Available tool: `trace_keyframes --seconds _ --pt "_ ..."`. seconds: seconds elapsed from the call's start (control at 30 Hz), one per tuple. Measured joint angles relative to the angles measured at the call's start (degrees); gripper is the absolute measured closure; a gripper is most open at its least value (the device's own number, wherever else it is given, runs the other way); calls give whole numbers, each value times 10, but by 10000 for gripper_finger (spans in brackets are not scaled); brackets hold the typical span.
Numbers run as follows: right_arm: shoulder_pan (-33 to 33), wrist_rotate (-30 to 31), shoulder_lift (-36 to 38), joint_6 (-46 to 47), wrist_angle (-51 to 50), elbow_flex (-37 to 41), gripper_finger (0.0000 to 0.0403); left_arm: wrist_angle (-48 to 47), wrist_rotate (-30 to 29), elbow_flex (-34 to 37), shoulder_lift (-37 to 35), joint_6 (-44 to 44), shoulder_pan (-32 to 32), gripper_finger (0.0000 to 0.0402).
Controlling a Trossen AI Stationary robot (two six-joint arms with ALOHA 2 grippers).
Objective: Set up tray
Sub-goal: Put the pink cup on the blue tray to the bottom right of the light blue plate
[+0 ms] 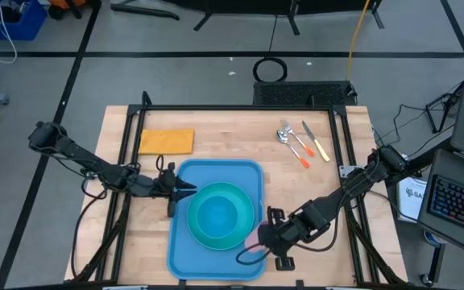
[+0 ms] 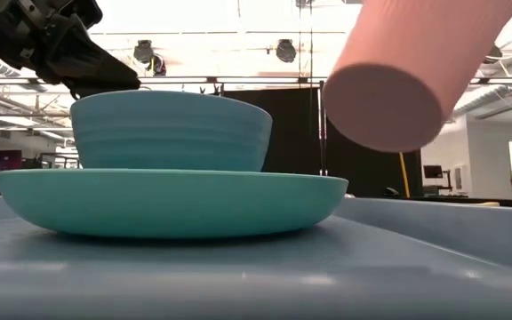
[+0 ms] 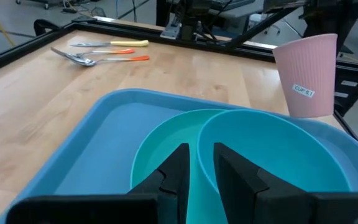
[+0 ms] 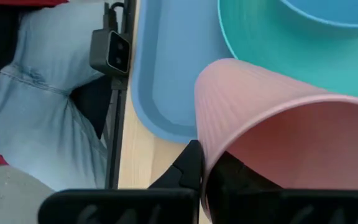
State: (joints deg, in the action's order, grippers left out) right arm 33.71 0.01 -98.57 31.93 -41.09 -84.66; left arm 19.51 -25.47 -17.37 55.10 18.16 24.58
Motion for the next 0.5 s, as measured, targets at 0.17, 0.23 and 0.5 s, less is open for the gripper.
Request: trace_keyframes --seconds 0.17,0.23,0.5 --pt "0 -19 -30 -14 15 0 403 0 0 0 0 0 3 325" --pt "0 -26 -39 -14 18 0 403 0 0 0 0 0 3 325" --pt "5 -28 -45 -26 54 0 403 0 -1 0 0 0 3 325"
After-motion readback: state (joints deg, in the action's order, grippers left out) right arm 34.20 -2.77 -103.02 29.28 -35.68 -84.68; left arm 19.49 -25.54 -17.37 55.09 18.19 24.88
